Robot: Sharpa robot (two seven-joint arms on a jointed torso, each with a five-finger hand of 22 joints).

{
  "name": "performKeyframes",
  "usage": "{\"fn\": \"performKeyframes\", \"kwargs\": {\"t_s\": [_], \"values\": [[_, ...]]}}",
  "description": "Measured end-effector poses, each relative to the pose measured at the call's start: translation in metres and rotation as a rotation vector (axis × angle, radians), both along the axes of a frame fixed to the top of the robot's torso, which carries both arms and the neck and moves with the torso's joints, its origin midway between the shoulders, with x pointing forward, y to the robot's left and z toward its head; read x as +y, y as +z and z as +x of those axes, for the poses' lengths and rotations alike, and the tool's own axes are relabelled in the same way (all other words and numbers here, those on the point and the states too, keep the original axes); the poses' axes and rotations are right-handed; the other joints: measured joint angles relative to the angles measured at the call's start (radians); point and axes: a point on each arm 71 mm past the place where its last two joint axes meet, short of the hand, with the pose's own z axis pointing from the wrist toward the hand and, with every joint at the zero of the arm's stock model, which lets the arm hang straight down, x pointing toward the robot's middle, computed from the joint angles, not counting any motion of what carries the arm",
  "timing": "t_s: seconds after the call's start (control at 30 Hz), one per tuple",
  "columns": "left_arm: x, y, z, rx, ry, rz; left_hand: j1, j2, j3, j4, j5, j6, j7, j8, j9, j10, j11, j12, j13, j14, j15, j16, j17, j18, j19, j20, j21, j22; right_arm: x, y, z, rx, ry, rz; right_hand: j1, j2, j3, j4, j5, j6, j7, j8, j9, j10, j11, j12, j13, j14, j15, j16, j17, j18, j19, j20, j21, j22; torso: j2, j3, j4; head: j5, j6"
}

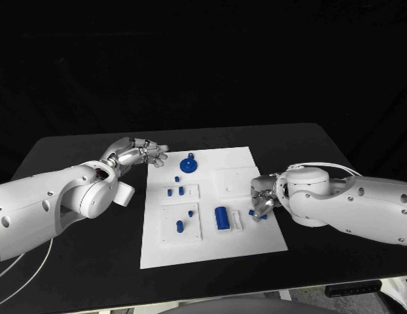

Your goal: Assemble the parts on the task board

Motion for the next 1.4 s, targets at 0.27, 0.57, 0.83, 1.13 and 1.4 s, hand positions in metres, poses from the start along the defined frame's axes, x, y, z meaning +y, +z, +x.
{"fn": "performKeyframes", "kwargs": {"t_s": [0.27,0.57,0.83,1.13,1.4], "values": [[0.000,0.000,0.000,0.001,0.000,0.001,0.000,0.000,0.000,0.000,0.000,0.000,0.000,0.000,0.000,0.000,0.000,0.000,0.000,0.003,0.003,0.000,0.000,0.000,0.000,0.000,-0.004,0.000,-0.008,-0.002,0.001,0.023,-0.048,0.072,-0.003,0.029,0.032,0.036,-0.007,-0.003,0.004,-0.002,0.048,0.000,0.000,0.000,-0.003,-0.001,0.001,0.000,0.000,0.001,0.007,0.007,0.000,0.000,0.000,0.0005,-0.0003,0.001,0.001],[0.000,0.000,0.000,0.003,-0.001,0.001,0.000,0.000,0.000,0.000,0.000,0.000,0.000,0.000,0.000,0.000,0.000,0.000,0.000,0.003,0.003,0.000,0.001,0.000,0.000,0.000,-0.004,0.001,-0.016,-0.004,-0.001,0.030,-0.117,0.179,-0.028,0.046,0.032,0.073,-0.002,0.003,0.012,-0.020,0.067,0.005,-0.005,0.000,-0.003,0.006,-0.002,0.000,0.000,0.001,0.013,0.012,0.000,0.000,0.000,0.0009,-0.0003,0.003,0.003],[0.000,0.000,0.000,0.004,-0.002,0.001,0.000,0.000,0.000,0.000,0.000,0.000,0.000,0.000,0.000,0.000,0.000,0.000,0.000,0.003,0.003,0.000,0.002,0.000,0.000,0.000,-0.004,0.001,-0.007,-0.002,-0.006,0.055,-0.128,0.269,-0.078,0.014,0.012,0.112,0.001,0.011,0.004,-0.024,-0.208,0.009,-0.009,0.000,-0.004,0.011,-0.005,0.000,0.000,0.003,0.022,0.010,0.000,0.001,0.000,0.0005,-0.0002,0.003,0.003],[-0.002,0.000,-0.001,0.004,-0.007,-0.001,0.004,0.004,0.000,0.000,0.000,0.000,0.000,0.000,-0.001,0.000,0.000,0.000,0.000,0.003,0.003,0.000,0.004,0.000,0.000,0.000,-0.004,0.002,-0.003,-0.003,-0.009,0.105,-0.168,0.371,-0.086,0.004,-0.004,0.138,0.001,0.015,0.000,-0.025,-0.303,0.009,-0.009,0.000,-0.004,0.012,-0.006,0.000,0.000,0.010,0.029,0.007,0.000,0.001,0.000,0.0000,0.0003,0.005,-0.001],[-0.001,0.000,-0.001,0.004,-0.007,0.000,0.004,0.004,-0.003,-0.003,0.000,0.000,0.000,0.000,-0.001,0.000,0.000,0.000,0.000,0.003,0.003,-0.004,0.005,0.000,0.000,0.000,-0.004,0.003,-0.005,-0.005,-0.009,0.158,-0.223,0.421,-0.086,0.004,-0.010,0.136,0.001,0.016,-0.001,-0.025,-0.304,0.009,-0.009,0.000,-0.004,0.012,-0.006,0.000,0.000,0.010,0.025,0.003,0.000,0.001,0.000,0.0000,-0.0002,0.007,-0.004]]}}
